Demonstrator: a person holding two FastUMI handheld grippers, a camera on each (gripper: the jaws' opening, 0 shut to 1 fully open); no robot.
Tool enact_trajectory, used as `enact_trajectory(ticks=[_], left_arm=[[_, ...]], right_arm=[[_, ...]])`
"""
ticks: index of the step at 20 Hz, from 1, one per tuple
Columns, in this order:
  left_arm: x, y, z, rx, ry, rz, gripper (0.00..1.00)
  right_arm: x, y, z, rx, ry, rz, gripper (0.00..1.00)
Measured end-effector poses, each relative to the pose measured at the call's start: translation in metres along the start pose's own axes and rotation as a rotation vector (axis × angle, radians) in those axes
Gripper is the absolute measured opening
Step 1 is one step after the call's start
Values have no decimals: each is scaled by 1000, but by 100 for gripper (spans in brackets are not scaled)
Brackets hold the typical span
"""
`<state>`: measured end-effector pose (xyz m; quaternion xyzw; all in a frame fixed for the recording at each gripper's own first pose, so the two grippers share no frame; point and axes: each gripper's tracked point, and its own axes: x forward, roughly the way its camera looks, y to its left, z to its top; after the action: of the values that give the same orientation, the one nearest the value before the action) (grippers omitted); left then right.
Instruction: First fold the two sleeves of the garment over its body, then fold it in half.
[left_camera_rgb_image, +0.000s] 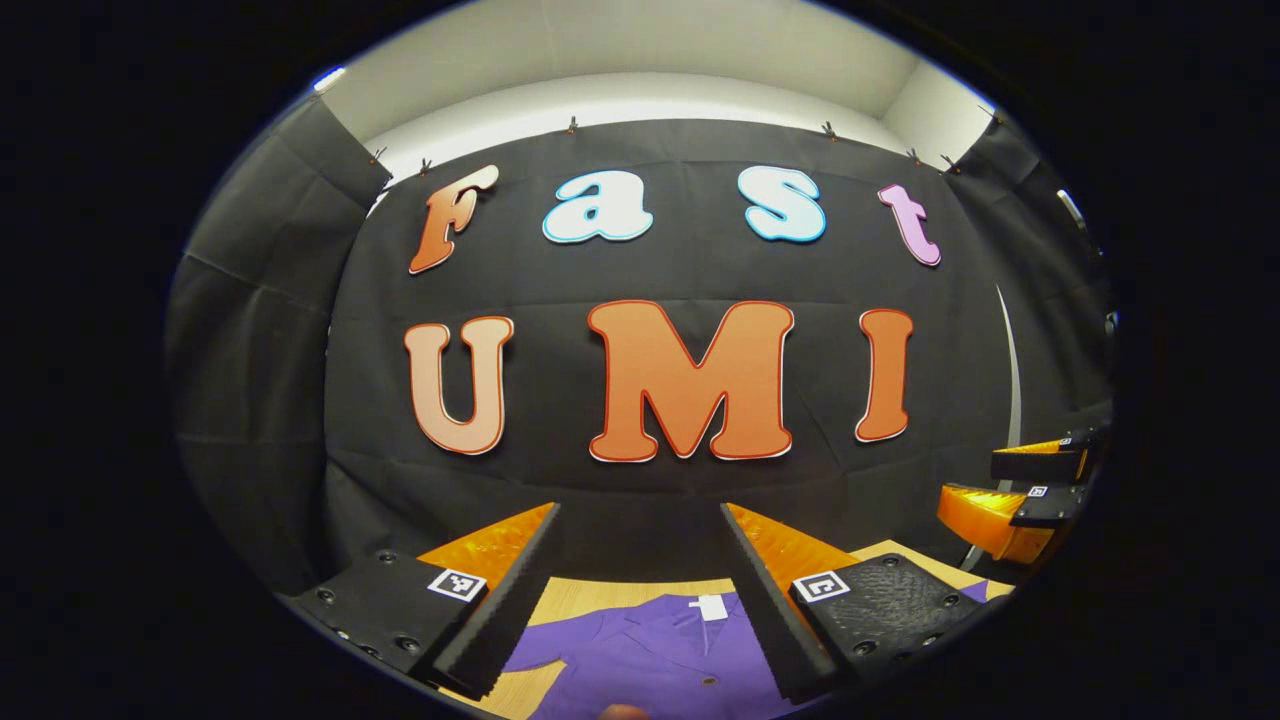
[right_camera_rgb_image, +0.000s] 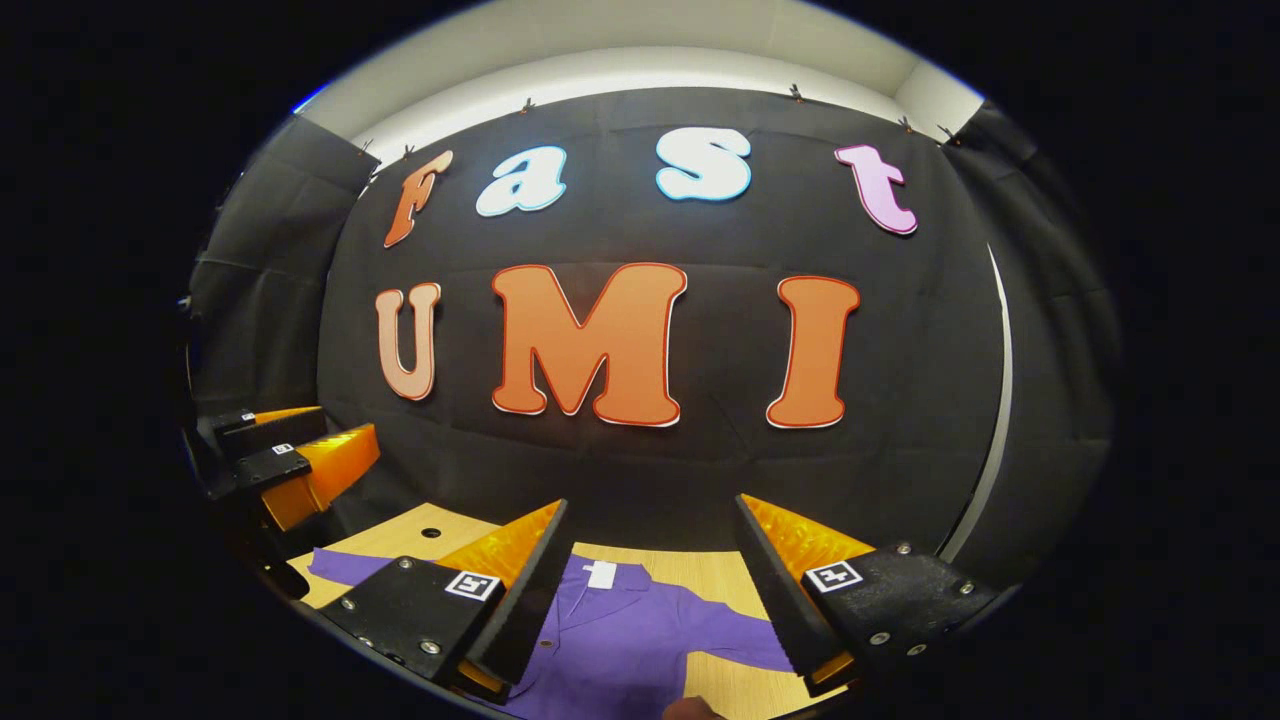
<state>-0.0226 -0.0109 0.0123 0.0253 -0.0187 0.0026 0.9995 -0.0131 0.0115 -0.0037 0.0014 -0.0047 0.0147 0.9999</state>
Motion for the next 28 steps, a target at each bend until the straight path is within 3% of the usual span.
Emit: enact_trajectory(ticks=[6,15,28], left_arm=[[-7,-2,-9,16,29,-14,96],[-15,-2,-5,-25,-4,-5,94],[-4,-20,-7,36,11,-10,94]], right_arm=[[-6,-11,-4,-13,6,-32,95],[-12,-63,-22,-51,31,-143,95],[-8,-191,-105,-98,194,-363,95]])
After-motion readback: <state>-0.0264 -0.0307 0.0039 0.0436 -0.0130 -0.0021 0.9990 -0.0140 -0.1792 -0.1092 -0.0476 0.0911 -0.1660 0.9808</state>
